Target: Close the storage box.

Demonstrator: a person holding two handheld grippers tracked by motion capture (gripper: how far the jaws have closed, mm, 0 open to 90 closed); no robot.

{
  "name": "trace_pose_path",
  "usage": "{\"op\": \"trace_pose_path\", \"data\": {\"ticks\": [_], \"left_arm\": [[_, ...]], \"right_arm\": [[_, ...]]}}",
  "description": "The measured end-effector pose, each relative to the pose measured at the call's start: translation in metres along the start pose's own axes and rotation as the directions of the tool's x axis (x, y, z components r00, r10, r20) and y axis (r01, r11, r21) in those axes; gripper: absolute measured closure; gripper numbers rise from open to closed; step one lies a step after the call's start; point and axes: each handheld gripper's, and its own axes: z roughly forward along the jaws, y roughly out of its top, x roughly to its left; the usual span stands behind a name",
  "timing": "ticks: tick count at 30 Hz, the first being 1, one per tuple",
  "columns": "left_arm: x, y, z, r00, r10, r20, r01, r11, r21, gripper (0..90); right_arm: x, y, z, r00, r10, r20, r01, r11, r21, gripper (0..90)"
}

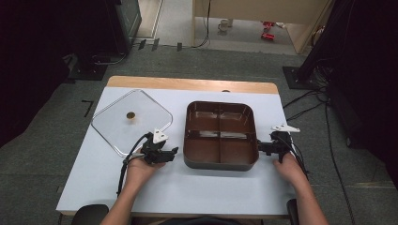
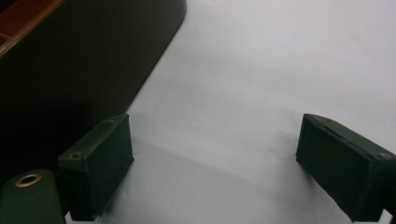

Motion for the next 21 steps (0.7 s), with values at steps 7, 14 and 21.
{"op": "trace_pose_path", "data": {"ticks": [7, 14, 21], "left_arm": [[0.005, 0.014, -0.003, 0.9996, -0.012, 0.024, 0.013, 0.9991, -0.041, 36.5], [0.010, 0.023, -0.008, 1.0000, -0.004, 0.005, 0.004, 0.9993, -0.037, 34.9], [0.017, 0.028, -0.020, 0.9991, 0.000, -0.042, -0.001, 0.9990, -0.045, 34.6]], "right_arm": [[0.000, 0.000, 0.000, 1.0000, 0.000, 0.000, 0.000, 1.000, 0.000, 10.4], [0.000, 0.000, 0.000, 1.0000, 0.000, 0.000, 0.000, 1.000, -0.001, 10.4], [0.000, 0.000, 0.000, 1.0000, -0.001, 0.000, 0.001, 1.000, -0.001, 10.4]]}}
